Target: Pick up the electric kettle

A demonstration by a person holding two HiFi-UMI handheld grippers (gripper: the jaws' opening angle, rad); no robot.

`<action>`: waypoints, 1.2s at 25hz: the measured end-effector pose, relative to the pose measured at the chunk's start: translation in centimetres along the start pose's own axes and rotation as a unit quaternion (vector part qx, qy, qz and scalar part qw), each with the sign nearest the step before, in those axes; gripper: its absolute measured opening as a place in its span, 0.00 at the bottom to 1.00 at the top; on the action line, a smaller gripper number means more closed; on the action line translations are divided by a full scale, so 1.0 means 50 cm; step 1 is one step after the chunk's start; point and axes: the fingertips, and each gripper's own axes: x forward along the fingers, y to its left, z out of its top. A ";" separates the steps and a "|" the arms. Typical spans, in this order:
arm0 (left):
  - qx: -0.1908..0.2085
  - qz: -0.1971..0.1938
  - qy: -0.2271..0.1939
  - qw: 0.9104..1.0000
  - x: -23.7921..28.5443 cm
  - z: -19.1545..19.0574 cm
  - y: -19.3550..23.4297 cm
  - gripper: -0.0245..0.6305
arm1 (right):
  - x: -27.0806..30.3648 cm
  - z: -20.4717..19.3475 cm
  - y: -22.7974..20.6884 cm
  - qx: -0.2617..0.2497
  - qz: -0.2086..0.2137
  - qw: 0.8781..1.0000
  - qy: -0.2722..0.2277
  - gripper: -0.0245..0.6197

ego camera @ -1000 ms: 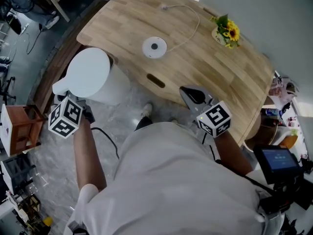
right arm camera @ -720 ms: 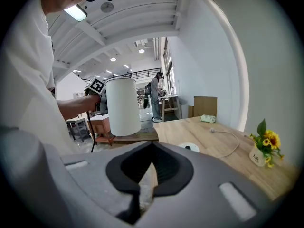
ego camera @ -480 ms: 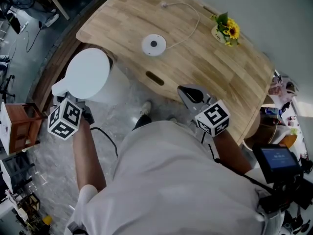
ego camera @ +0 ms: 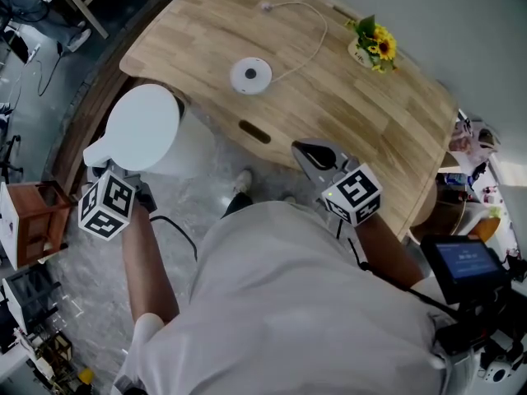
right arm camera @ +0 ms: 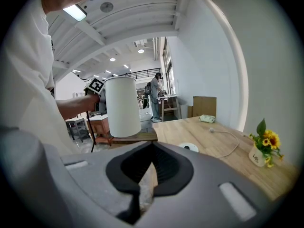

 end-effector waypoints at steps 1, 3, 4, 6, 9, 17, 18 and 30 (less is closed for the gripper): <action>0.000 -0.001 0.001 1.000 0.002 -0.001 -0.001 0.13 | 0.000 0.000 -0.001 0.000 -0.002 1.000 0.001 0.04; 0.000 -0.005 0.003 1.000 0.009 -0.003 -0.002 0.13 | 0.002 0.000 -0.003 0.002 -0.005 1.000 0.002 0.04; 0.000 -0.007 0.004 1.000 0.013 -0.002 0.000 0.13 | 0.006 0.000 -0.003 0.001 -0.006 1.000 0.002 0.04; 0.000 -0.006 0.003 1.000 0.017 -0.001 0.007 0.13 | 0.019 0.003 -0.001 -0.002 -0.005 1.000 0.003 0.04; -0.004 -0.004 0.002 1.000 0.013 -0.004 0.015 0.14 | 0.029 0.004 0.007 -0.009 0.000 1.000 0.006 0.04; -0.008 -0.017 0.004 1.000 0.028 -0.014 0.007 0.14 | 0.036 0.016 0.012 -0.019 0.000 1.000 0.004 0.04; -0.008 -0.017 0.004 1.000 0.030 -0.014 0.005 0.14 | 0.035 0.016 0.011 -0.019 -0.001 1.000 0.004 0.04; 0.010 -0.029 0.009 0.999 0.078 -0.010 -0.036 0.14 | 0.040 0.015 -0.026 -0.014 -0.007 1.000 0.005 0.04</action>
